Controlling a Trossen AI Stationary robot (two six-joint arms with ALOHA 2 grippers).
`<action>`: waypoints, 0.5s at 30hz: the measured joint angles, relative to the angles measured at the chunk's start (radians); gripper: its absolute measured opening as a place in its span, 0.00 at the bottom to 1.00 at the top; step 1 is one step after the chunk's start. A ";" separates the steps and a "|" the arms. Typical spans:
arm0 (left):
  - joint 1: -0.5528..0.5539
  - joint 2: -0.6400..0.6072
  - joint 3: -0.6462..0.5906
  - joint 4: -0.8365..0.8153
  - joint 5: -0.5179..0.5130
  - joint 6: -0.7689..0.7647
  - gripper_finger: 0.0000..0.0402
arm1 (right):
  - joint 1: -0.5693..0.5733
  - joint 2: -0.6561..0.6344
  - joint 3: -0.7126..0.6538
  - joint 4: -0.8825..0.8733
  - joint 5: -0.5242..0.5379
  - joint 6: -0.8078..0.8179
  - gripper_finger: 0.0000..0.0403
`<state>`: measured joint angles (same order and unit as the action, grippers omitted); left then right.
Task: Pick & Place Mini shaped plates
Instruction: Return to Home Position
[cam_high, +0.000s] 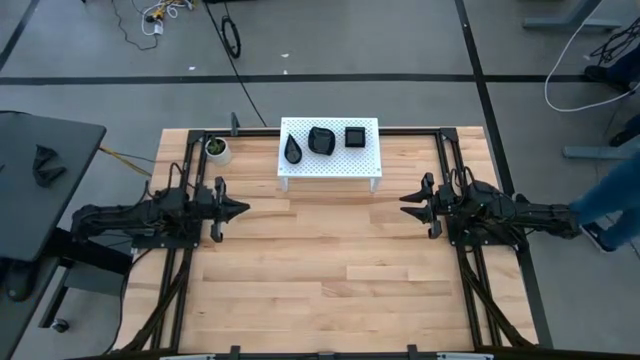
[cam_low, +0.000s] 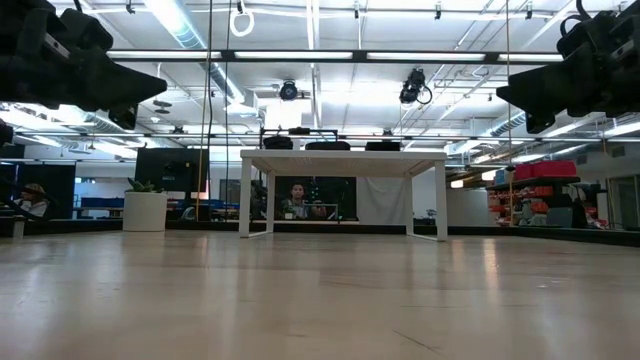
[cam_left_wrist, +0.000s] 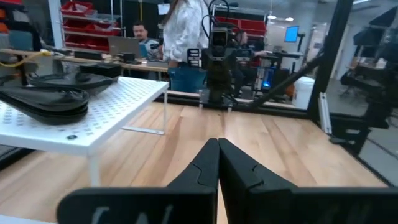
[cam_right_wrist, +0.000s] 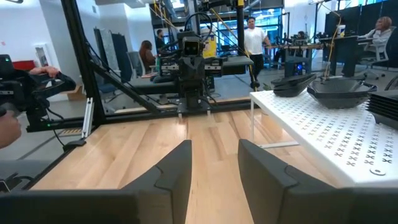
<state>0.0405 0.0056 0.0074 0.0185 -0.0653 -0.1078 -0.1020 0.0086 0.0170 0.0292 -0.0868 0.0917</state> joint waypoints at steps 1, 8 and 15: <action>0.004 0.000 0.000 0.000 0.000 0.011 0.02 | 0.000 0.000 0.000 0.000 0.000 0.000 0.33; 0.007 -0.002 0.000 -0.002 0.000 0.026 0.02 | 0.000 0.000 0.000 0.000 0.000 0.000 0.33; -0.028 -0.002 0.000 -0.003 0.002 0.020 0.02 | 0.000 0.000 0.000 0.000 0.000 0.000 0.33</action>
<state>0.0123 0.0036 0.0074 0.0158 -0.0635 -0.0875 -0.1020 0.0086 0.0170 0.0292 -0.0871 0.0917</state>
